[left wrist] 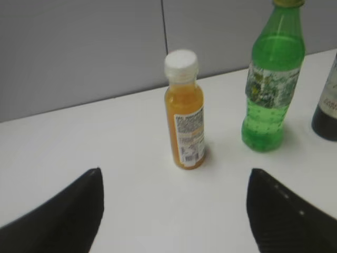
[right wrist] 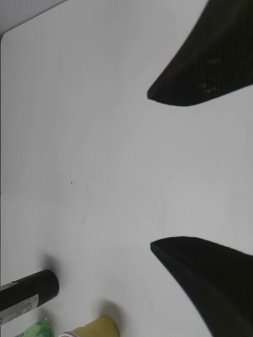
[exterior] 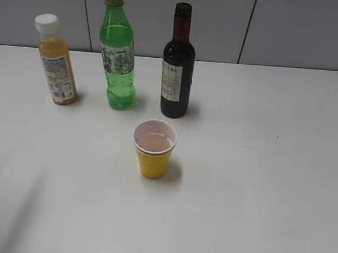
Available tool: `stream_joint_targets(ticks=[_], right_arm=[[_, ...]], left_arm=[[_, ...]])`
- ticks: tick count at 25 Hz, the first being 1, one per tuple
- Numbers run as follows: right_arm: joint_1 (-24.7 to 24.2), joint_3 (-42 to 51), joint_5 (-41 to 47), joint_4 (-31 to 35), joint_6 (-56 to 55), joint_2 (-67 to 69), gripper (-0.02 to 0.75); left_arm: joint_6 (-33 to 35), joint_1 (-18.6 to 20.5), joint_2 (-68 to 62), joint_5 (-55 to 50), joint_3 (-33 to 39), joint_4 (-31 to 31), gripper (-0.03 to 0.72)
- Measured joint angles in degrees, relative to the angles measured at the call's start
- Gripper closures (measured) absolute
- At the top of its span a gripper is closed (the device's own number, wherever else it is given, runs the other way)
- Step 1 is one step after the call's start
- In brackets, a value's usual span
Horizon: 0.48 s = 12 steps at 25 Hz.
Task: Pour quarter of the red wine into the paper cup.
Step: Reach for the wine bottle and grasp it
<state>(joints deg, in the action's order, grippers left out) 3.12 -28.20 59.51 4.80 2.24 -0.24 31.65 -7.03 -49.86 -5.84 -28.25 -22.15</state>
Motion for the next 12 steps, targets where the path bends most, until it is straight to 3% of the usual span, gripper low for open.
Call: stream_joint_targets(ticks=[6, 12], right_arm=[[0.0, 0.0, 0.0, 0.0, 0.0, 0.0, 0.155], [0.0, 0.0, 0.0, 0.0, 0.0, 0.0, 0.155]], left_arm=[[-19.8, -8.0, -8.2, 14.8, 0.0, 17.0, 0.069], [-37.1, -10.7, -19.7, 35.6, 0.0, 33.2, 0.072]])
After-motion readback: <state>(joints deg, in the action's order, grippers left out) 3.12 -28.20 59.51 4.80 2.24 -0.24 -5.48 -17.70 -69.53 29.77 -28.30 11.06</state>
